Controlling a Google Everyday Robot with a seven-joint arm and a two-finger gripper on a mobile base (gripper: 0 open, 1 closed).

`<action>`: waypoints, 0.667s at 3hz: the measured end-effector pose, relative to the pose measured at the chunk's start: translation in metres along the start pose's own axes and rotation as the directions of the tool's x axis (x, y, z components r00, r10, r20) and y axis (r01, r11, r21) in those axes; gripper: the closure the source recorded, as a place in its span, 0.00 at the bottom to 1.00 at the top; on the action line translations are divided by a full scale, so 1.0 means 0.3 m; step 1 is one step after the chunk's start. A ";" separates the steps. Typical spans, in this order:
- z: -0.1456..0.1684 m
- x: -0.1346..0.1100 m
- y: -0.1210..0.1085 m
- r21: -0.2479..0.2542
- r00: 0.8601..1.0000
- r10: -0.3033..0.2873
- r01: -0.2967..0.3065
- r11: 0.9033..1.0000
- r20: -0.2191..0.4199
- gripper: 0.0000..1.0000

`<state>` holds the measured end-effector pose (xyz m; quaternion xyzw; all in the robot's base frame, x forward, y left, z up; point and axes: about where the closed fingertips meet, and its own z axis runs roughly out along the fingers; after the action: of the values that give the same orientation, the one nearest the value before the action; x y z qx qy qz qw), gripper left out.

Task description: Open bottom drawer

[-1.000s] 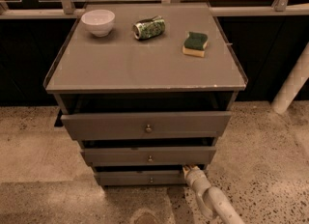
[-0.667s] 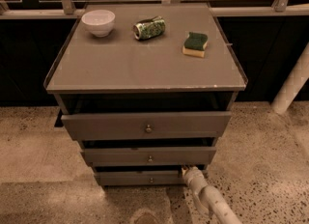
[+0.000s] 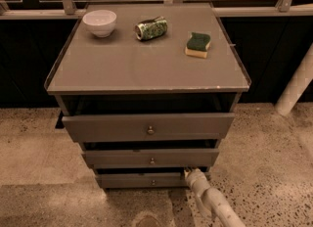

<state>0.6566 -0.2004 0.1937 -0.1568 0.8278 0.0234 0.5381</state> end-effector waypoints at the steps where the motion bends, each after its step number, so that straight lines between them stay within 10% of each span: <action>1: 0.013 -0.095 0.094 -0.107 1.000 0.013 -0.014 0.994 -0.013 1.00; 2: -0.032 -0.098 0.145 -0.232 0.995 0.037 -0.058 0.971 -0.094 1.00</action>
Offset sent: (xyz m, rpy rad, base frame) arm -0.1167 -0.0236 -0.0796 -0.0177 0.4698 0.3046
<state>0.6468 -0.1540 0.2185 -0.2004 0.8459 0.1268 0.4777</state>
